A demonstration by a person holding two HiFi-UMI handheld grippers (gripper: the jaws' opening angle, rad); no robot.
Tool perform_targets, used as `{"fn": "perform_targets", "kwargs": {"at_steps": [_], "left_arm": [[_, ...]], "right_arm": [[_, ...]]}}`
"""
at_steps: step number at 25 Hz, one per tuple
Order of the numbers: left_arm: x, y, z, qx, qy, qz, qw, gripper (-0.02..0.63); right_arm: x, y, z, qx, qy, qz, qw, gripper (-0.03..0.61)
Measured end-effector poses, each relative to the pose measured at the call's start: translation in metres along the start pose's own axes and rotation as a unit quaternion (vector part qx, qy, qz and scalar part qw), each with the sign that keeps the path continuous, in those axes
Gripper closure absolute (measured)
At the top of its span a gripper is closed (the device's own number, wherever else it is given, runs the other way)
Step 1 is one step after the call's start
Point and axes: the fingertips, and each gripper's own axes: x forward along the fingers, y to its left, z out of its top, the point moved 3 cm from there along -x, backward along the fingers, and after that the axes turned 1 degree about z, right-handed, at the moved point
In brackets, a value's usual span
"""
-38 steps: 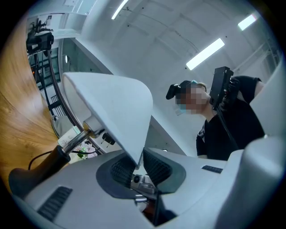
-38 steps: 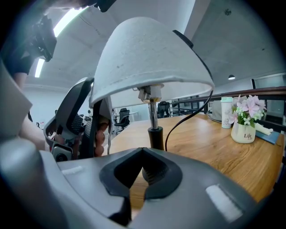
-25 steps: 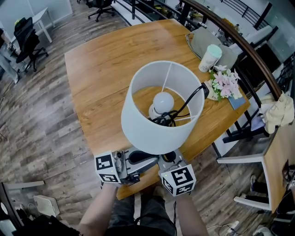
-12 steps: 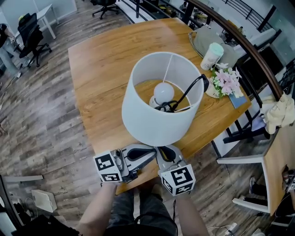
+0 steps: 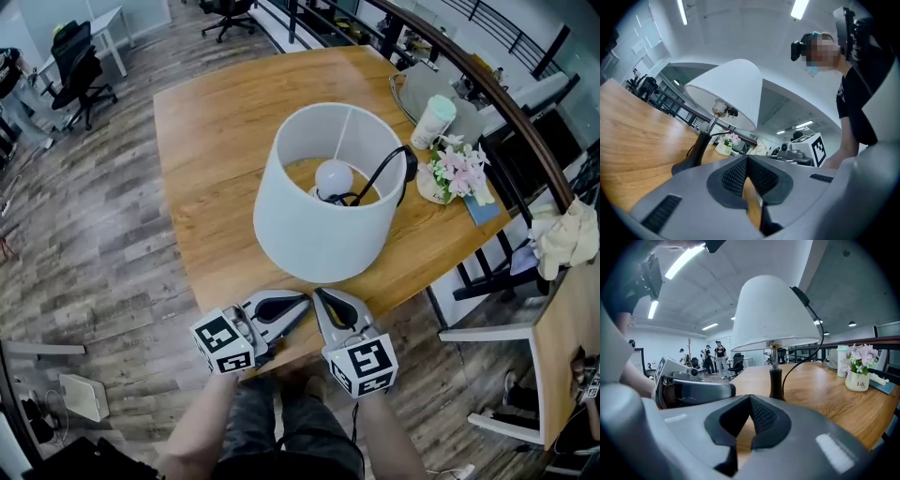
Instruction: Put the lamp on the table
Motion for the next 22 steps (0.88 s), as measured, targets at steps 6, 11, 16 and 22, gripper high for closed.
{"fn": "perform_targets", "kwargs": {"at_steps": [6,11,16,22], "left_arm": [[-0.006,-0.007,0.001,0.029,0.006,0.037,0.9989,0.617],[-0.009,-0.011,0.002,0.053,0.014,0.082,0.9951,0.617],[-0.012,-0.017,0.007,0.061,0.008,0.1,0.9931,0.617],[-0.016,-0.023,0.02,0.08,0.001,0.126,0.9888,0.617]], "right_arm": [[-0.01,0.008,0.008,-0.01,-0.007,0.012,1.0,0.571],[-0.019,0.013,0.016,-0.017,-0.014,0.016,1.0,0.571],[-0.027,0.017,0.023,-0.024,-0.019,0.018,0.999,0.571],[-0.038,0.02,0.034,-0.033,-0.032,0.018,0.999,0.571]]}}
